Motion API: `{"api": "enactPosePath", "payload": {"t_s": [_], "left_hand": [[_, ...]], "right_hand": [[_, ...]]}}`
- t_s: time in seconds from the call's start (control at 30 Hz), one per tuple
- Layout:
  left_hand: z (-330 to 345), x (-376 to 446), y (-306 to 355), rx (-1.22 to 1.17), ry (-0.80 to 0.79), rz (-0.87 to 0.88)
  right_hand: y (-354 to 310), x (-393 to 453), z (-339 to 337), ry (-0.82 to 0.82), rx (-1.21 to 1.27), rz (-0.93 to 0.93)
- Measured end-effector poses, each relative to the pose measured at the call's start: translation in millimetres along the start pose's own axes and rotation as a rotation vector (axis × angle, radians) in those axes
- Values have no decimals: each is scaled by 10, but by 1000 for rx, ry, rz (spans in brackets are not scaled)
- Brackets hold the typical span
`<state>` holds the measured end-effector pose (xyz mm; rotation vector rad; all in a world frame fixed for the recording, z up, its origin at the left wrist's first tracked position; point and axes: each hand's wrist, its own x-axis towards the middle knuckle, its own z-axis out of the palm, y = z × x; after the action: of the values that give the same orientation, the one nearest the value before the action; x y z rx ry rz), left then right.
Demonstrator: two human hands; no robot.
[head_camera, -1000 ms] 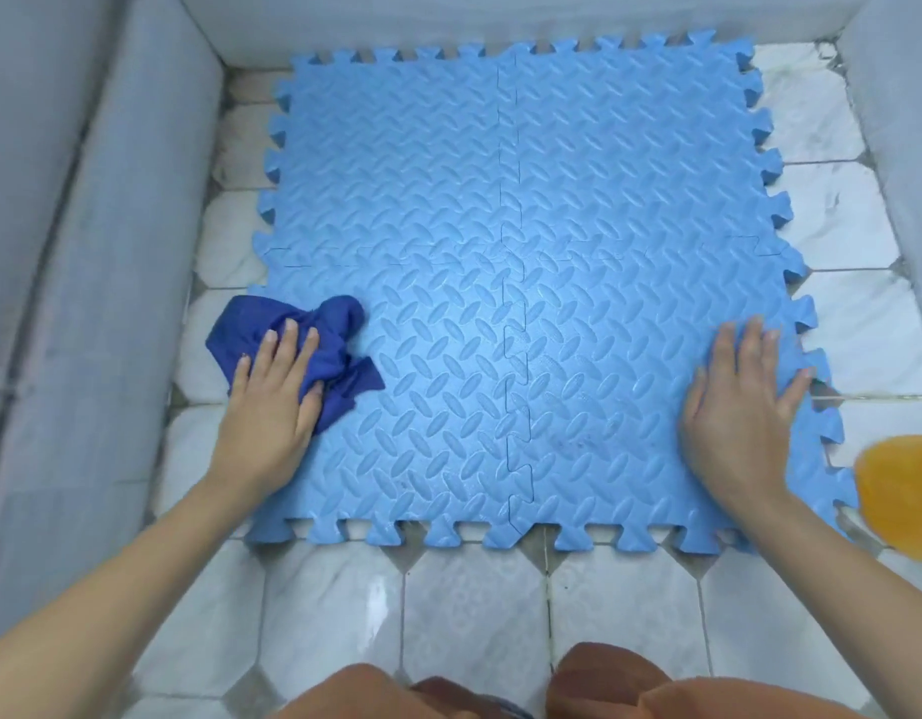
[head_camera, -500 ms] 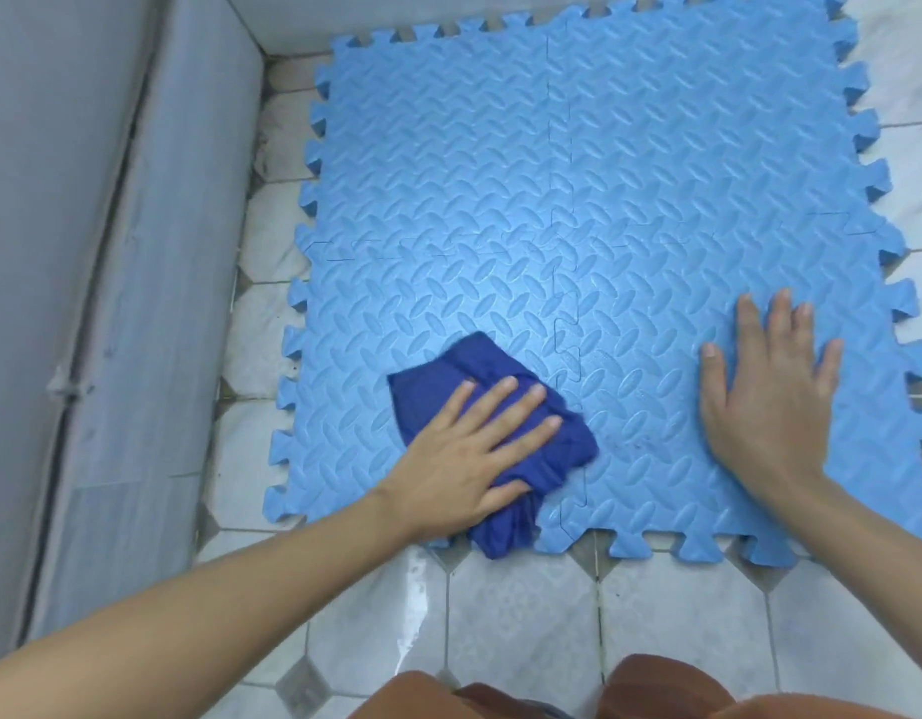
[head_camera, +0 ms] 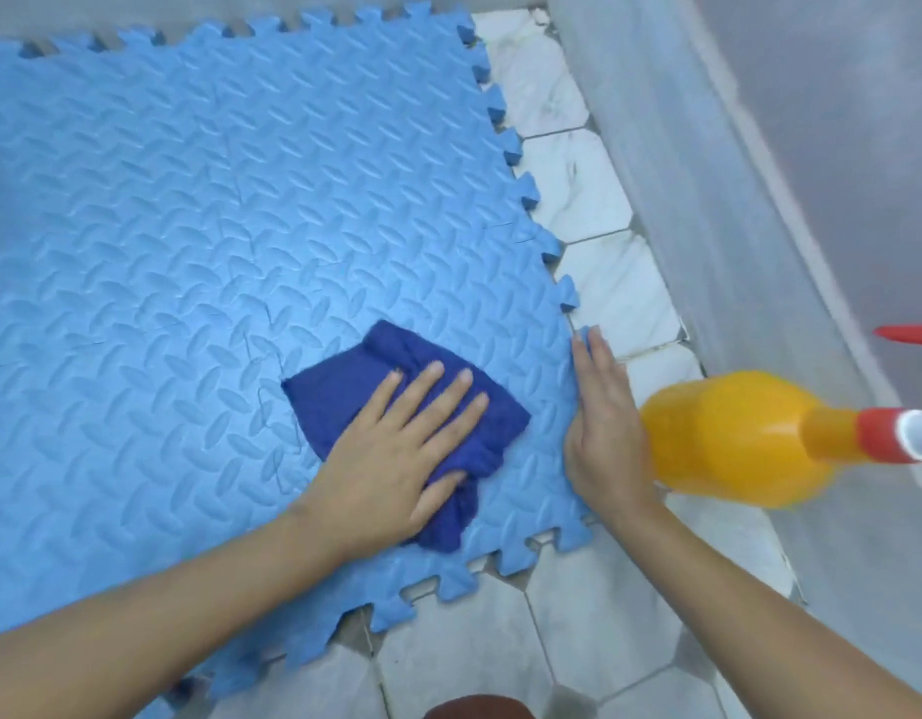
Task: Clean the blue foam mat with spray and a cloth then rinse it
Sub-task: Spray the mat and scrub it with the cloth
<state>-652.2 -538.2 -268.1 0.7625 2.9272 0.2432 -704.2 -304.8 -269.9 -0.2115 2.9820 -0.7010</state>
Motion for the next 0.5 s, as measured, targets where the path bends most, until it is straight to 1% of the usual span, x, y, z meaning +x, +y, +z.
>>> {"api": "enactPosePath", "payload": {"t_s": [0.03,0.07,0.13,0.17,0.23,0.37,0.43,0.5], "left_hand": [[19,-91,131,2,-35,98],[39,-143,203,-3,-55,145],[60,-25,160,-7,-25,142],[44,140,87,-5,-8,102],[0,604,-126,10,26,-22],[-202,1420,-776,-33,60,-376],[-286,1499,-1127,-40,71,-506],[-328,1332,-1415,-38,99,-614]], "right_hand": [[0,-1,21,23,18,6],[2,-3,31,38,35,12],[6,2,32,58,53,7],[14,12,34,64,49,3],[16,25,52,67,27,-4],[-5,37,61,56,-97,4],[-26,44,64,47,-159,6],[-39,47,71,46,-163,18]]}}
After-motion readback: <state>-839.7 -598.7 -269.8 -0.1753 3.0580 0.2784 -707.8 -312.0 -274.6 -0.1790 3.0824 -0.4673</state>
